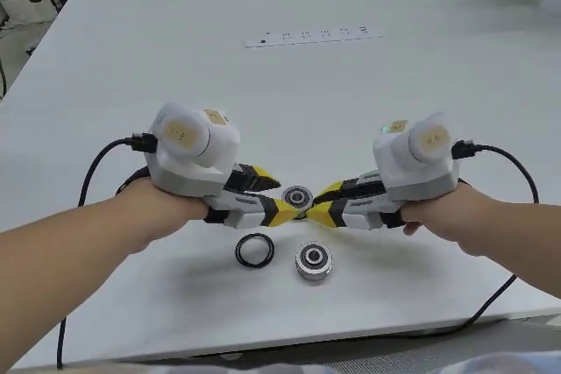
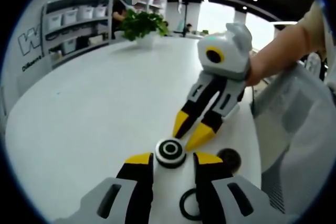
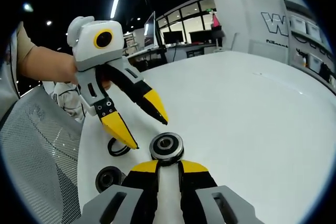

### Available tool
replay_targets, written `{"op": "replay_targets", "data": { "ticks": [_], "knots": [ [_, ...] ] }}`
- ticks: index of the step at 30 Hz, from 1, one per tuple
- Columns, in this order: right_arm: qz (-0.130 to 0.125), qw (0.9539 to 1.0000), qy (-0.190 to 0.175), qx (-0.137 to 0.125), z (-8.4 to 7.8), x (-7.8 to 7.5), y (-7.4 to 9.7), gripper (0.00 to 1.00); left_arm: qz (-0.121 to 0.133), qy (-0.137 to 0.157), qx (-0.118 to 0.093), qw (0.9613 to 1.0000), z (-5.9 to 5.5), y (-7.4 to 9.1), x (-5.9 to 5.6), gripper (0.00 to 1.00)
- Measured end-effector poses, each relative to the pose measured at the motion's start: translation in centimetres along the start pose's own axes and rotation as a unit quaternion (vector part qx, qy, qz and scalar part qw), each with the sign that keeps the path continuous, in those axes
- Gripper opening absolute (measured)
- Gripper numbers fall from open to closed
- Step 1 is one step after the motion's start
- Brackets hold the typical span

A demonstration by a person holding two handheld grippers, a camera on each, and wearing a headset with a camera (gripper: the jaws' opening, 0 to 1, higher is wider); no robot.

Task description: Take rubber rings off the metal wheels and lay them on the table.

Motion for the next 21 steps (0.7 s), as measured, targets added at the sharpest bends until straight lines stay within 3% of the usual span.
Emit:
{"op": "replay_targets", "data": {
  "ticks": [8,15,21],
  "knots": [
    [-0.001,1.0,0.003,-0.003,0.0,0.0,0.0,0.11,-0.004,-0.004,0.007,1.0,-0.2,-0.9,0.4,0.27],
    [-0.002,1.0,0.004,-0.005,0.1,0.1,0.0,0.1,-0.007,-0.014,0.011,0.9998,0.1,-1.6,-0.1,0.23],
    [-0.003,0.9999,0.007,-0.007,0.1,0.0,-0.1,0.1,0.005,-0.016,0.008,0.9998,0.1,-1.6,0.7,0.16]
  ]
}}
Point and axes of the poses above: the centre of the closed fingertips' face, and the gripper's own axes: y roughly backward along the fingers, x roughly to its left, z roughly out of its top, the point moved 3 cm from there along y, roughly backward along the fingers, and after that the axes turned 6 degrees about y, right-handed, at the moved point
